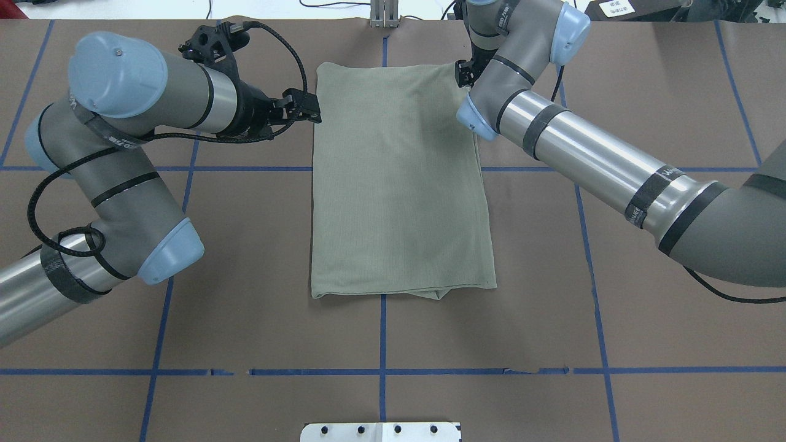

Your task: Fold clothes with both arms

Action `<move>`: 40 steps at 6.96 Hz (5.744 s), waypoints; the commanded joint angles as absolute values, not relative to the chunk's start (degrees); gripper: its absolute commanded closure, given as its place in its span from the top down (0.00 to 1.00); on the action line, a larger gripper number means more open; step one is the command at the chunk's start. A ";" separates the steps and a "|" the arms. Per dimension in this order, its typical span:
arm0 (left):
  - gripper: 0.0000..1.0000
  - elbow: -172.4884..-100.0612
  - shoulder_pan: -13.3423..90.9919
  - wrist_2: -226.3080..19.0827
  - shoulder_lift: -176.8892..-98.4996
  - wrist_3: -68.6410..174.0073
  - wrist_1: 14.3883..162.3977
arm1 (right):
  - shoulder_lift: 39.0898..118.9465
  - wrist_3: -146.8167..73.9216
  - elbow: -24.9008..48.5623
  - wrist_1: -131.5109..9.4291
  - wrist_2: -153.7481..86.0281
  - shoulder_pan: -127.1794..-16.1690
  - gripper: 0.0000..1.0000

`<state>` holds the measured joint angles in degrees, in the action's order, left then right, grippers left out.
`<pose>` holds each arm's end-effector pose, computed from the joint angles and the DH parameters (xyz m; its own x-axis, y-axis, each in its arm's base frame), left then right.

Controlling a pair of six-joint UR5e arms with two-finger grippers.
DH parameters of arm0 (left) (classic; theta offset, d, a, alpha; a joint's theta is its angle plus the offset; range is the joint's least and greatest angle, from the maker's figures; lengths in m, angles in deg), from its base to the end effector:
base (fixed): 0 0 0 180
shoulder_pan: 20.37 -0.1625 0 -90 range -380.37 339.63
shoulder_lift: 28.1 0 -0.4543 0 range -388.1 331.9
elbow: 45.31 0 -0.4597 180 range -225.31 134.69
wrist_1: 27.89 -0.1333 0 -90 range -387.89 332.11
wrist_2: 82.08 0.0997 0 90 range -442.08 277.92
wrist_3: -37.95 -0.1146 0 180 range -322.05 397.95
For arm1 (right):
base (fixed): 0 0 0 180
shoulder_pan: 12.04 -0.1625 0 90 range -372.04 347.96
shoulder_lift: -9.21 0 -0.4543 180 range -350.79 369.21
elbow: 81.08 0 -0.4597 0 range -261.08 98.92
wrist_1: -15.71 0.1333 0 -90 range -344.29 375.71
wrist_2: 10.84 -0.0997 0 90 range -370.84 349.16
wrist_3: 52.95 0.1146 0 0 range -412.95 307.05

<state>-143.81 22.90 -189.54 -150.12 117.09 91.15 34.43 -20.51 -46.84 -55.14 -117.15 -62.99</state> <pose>0.4620 -0.5707 0.1938 0.3344 -0.0679 -0.9400 0.3932 0.9165 0.0736 -0.5545 -0.8440 0.3339 0.8565 -0.2300 0.4622 0.1137 0.9573 0.2656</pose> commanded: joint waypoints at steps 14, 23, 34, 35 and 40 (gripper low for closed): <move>0.99 -144.98 0.02 -178.50 -146.83 149.75 76.97 | 63.26 -5.93 4.79 -65.24 -128.96 -55.37 1.00; 0.29 -145.24 0.02 -178.41 -147.37 148.87 76.97 | 63.35 -6.02 4.00 -65.15 -128.44 -55.37 1.00; 0.00 -146.03 -0.07 -178.41 -147.45 148.78 76.70 | 71.44 42.99 19.99 -68.58 -118.53 -38.87 1.00; 0.00 -146.03 -0.24 -178.41 -147.46 148.78 76.70 | 71.18 48.16 19.91 -68.58 -114.68 -36.24 1.00; 0.00 -146.03 -0.24 -178.41 -147.37 148.78 76.70 | 70.03 57.79 18.94 -75.08 -113.76 -34.37 1.00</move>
